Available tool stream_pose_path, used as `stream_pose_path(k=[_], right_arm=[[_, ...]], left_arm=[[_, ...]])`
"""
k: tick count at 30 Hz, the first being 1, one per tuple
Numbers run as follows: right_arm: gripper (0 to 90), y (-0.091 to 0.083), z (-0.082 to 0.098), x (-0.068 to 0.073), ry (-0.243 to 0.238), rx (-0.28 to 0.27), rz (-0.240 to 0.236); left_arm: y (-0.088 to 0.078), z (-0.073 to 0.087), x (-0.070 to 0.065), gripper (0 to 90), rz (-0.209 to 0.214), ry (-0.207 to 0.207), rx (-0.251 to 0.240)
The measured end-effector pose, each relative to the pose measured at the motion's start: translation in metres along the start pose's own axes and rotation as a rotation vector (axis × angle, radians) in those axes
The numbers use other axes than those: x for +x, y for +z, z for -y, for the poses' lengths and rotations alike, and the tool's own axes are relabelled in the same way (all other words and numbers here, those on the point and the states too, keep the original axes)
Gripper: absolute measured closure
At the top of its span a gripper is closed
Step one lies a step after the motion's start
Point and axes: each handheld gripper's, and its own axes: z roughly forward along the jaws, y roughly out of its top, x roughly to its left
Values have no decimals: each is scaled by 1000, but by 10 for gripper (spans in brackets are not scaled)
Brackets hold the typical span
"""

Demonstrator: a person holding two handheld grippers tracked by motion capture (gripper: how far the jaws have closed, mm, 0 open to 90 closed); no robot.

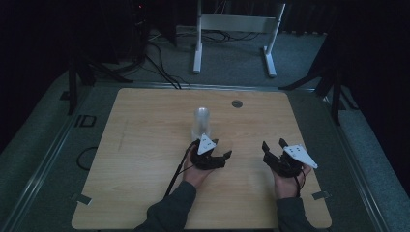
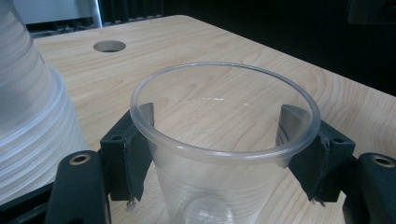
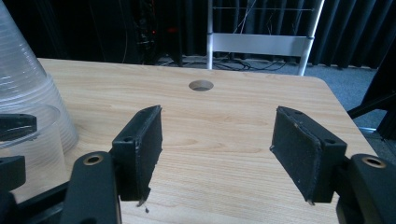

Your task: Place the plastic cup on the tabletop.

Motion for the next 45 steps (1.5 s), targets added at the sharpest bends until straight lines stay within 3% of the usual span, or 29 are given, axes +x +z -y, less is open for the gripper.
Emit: stream_pose_path(k=[19, 30, 40, 45], right_arm=[[331, 0, 0, 0, 0, 0, 2], [331, -1, 0, 0, 0, 0, 2], [331, -1, -1, -1, 0, 0, 2], [329, -1, 0, -1, 0, 1, 1]], left_arm=[[-2, 5, -2, 276, 5, 1, -3], [-4, 8, -4, 243, 19, 0, 22], [-8, 12, -2, 167, -18, -1, 59], [-13, 14, -1, 164, -1, -12, 66]])
